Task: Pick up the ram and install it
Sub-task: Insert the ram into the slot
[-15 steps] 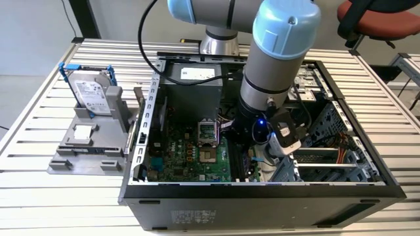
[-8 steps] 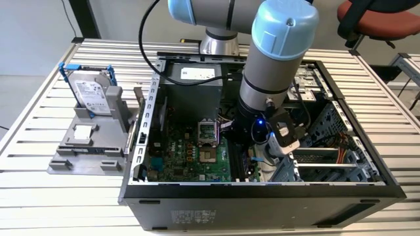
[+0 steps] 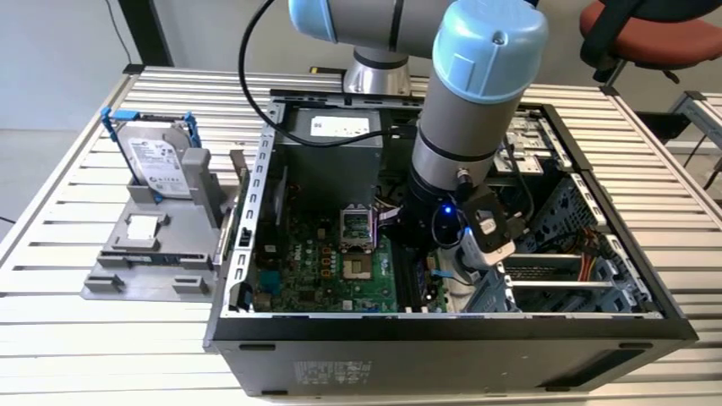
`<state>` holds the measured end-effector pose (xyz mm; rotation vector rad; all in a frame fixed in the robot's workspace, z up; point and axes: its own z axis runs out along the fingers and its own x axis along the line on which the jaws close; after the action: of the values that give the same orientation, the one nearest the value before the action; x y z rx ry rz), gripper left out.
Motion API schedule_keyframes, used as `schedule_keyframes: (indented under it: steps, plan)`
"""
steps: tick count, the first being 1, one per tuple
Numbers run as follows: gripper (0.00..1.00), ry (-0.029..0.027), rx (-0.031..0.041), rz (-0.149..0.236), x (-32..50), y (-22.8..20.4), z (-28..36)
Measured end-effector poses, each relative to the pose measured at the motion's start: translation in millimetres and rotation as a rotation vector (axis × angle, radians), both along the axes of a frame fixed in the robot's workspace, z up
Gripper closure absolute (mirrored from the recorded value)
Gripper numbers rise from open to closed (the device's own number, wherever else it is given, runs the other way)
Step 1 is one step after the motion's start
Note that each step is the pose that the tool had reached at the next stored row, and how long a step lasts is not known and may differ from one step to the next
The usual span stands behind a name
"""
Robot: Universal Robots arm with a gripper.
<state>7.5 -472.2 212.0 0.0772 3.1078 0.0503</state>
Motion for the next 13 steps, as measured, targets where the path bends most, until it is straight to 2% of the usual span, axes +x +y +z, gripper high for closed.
schedule_keyframes:
  steps: [13]
  plan:
    - [1.0, -0.0001, 0.0, 0.006, 1.3, 0.0, -1.1]
